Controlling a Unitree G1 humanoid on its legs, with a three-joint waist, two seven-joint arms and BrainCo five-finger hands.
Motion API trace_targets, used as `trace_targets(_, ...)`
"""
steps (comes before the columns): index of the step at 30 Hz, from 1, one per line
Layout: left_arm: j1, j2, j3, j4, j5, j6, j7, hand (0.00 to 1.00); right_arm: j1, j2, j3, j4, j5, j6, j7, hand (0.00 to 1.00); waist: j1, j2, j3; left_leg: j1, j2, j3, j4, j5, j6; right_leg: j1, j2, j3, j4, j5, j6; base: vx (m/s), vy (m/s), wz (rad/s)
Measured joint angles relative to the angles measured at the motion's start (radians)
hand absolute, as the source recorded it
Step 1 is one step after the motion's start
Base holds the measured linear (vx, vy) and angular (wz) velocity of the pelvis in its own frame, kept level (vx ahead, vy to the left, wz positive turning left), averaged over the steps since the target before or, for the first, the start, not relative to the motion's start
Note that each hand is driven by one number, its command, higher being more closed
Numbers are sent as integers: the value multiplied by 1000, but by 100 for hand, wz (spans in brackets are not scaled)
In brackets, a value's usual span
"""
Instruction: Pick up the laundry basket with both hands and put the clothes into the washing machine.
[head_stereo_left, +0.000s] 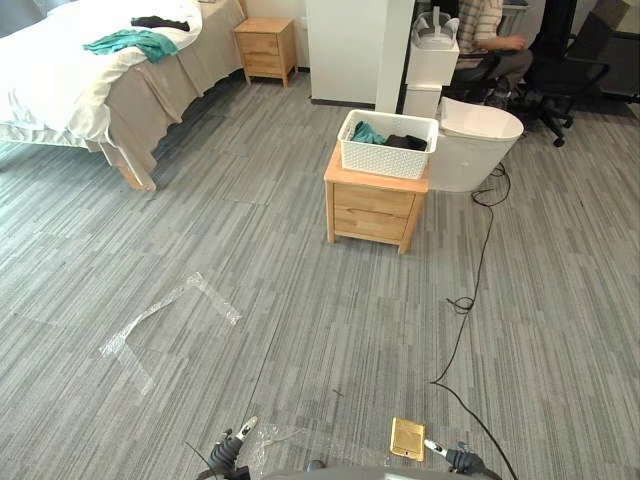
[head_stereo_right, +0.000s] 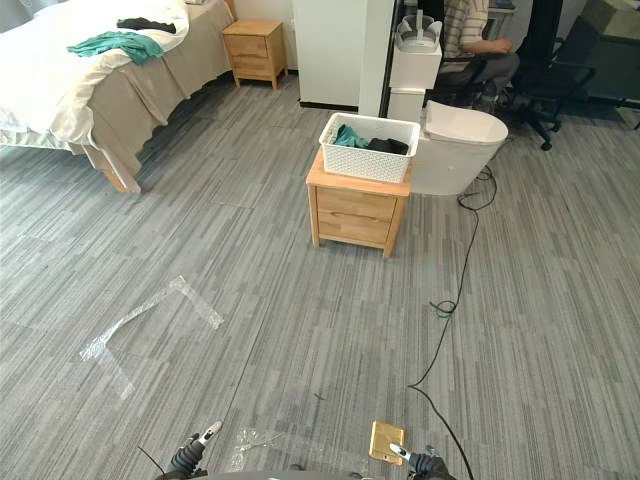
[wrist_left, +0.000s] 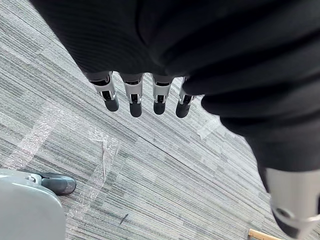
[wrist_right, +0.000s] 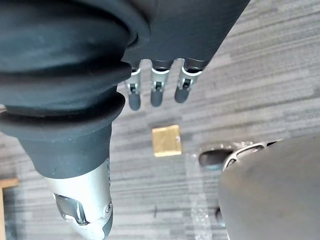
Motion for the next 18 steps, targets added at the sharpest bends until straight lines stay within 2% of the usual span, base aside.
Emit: trace_targets(18, 1, 5, 1, 1, 0, 0, 2, 0, 0, 10, 0, 0, 0, -4, 0, 0, 0, -10, -2, 0, 0, 7, -1, 0, 0, 0, 1, 5, -4, 8, -13, 0, 0, 0)
